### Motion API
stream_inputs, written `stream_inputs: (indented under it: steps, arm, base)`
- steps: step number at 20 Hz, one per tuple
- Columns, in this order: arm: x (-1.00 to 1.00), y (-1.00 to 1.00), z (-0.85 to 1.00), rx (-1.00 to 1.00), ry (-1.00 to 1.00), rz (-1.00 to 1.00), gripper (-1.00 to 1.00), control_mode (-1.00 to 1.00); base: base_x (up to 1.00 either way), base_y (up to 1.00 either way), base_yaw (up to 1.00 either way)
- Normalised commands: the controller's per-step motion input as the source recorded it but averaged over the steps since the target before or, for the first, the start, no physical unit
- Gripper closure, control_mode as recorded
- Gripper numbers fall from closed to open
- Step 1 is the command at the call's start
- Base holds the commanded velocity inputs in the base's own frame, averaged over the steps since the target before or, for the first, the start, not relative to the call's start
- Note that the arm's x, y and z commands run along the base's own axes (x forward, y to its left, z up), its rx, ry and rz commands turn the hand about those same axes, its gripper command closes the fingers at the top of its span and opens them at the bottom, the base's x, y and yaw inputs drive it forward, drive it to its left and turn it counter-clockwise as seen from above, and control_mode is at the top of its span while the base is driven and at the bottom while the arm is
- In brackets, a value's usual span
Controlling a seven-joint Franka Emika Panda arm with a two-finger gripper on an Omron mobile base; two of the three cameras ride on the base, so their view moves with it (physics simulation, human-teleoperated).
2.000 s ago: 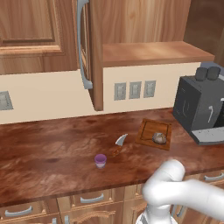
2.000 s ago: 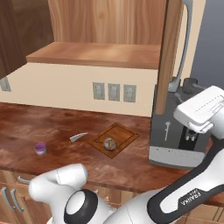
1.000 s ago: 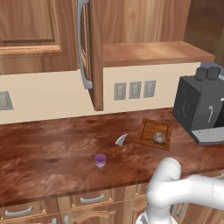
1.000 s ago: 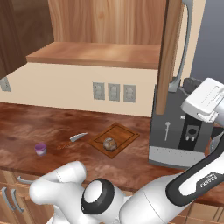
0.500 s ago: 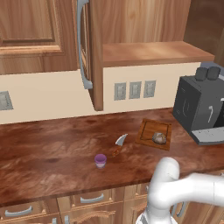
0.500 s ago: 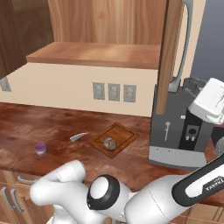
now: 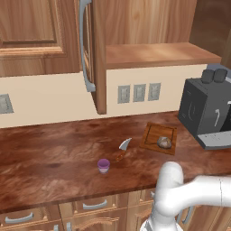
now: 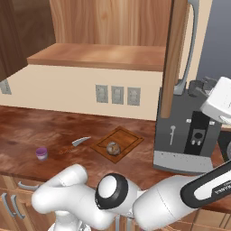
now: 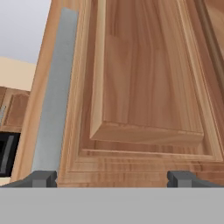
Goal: Pick the bread, place it on the cutting board, pick the jam, place it on the counter, and close the cabinet.
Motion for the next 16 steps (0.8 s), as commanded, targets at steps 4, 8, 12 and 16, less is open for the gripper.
stream_inputs:
  steps: [4,8,12,16]
  arm:
    - [0.00,0.00,0.09,0.00,0.00,0.00,-1.00,-1.00]
    - [-0.04,0.03,0.02,0.00,0.01,0.00,-1.00,-1.00]
    - [0.00,0.16,0.00,0.00,0.01,0.00,-1.00,-1.00]
    - [0.00,0.23,0.00,0.00,0.01,0.00,-1.00,-1.00]
  base:
    - [0.00,0.00,0.00]
    - [0.00,0.00,0.00]
    - [0.00,0.00,0.00]
    - [0.00,0.00,0.00]
